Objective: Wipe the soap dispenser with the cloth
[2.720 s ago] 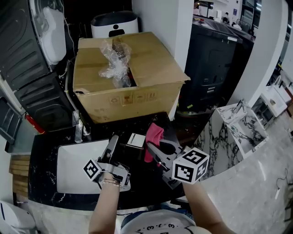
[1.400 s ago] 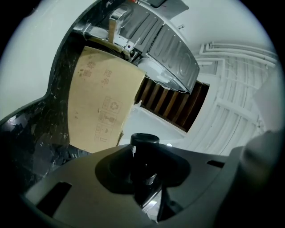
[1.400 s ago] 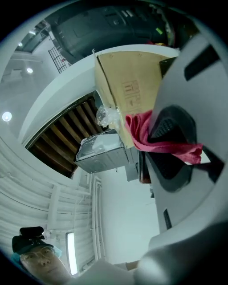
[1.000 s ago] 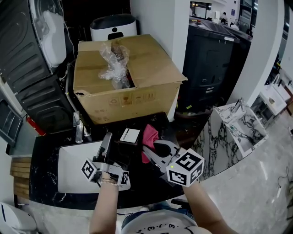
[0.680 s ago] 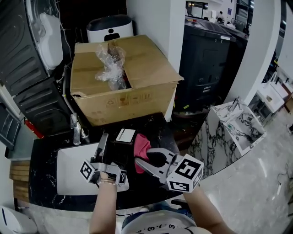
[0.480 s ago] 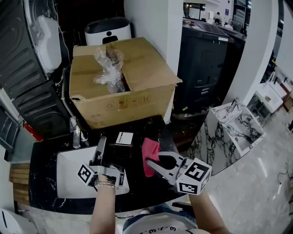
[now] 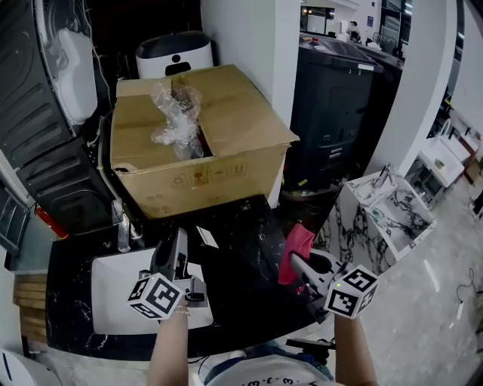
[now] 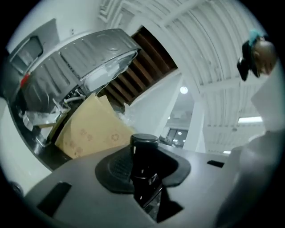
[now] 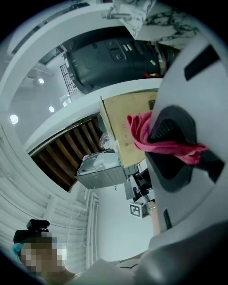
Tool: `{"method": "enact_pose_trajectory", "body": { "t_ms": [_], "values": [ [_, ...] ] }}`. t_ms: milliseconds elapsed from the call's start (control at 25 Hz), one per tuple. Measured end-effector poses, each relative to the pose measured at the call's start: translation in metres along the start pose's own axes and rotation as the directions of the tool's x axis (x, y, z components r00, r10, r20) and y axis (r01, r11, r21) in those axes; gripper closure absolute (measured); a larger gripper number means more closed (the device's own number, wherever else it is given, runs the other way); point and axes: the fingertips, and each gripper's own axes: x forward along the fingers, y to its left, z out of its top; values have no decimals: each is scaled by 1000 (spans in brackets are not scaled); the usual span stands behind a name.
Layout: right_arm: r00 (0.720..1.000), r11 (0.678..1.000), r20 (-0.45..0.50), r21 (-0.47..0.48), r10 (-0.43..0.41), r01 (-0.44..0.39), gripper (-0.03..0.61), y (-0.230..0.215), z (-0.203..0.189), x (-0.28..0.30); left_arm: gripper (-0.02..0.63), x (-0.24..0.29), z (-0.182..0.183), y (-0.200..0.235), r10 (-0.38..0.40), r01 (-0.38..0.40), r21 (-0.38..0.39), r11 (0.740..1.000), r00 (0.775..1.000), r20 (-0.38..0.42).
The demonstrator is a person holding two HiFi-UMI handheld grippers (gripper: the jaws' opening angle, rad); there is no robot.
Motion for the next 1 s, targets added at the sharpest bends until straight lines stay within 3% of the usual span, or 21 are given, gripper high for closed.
{"method": "enact_pose_trajectory", "body": {
  "t_ms": [80, 160, 280, 400, 640, 760, 880, 1000],
  "values": [
    [1000, 1000, 0, 17, -25, 25, 526, -8, -1, -2, 492, 6, -10, -1, 54, -47, 118, 992, 997, -57],
    [999, 999, -9, 27, -35, 35, 526, -13, -4, -2, 492, 10, -22, -6, 56, -33, 206, 978, 993, -106],
    [999, 999, -31, 38, -32, 34, 526, -18, -12, -1, 492, 18, -45, -28, -70, 131, 312, 941, 977, -200],
    [998, 998, -51, 55, -28, 30, 526, -23, -21, 0, 492, 30, -71, -48, -203, 317, 376, 871, 928, -313],
    [997, 997, -74, 81, -12, 18, 526, -33, -31, 2, 491, 63, -131, -59, -221, 472, 440, 764, 832, -509],
    [997, 995, -82, 96, -1, 9, 526, -37, -35, 4, 491, 78, -154, -54, -189, 470, 436, 768, 816, -547],
    [996, 994, -87, 106, -1, 10, 526, -43, -37, 5, 491, 89, -172, -44, -120, 410, 443, 797, 826, -550],
    [996, 993, -89, 114, -1, 11, 526, -47, -39, 7, 491, 93, -179, -33, -71, 327, 424, 845, 853, -517]
  ]
}}
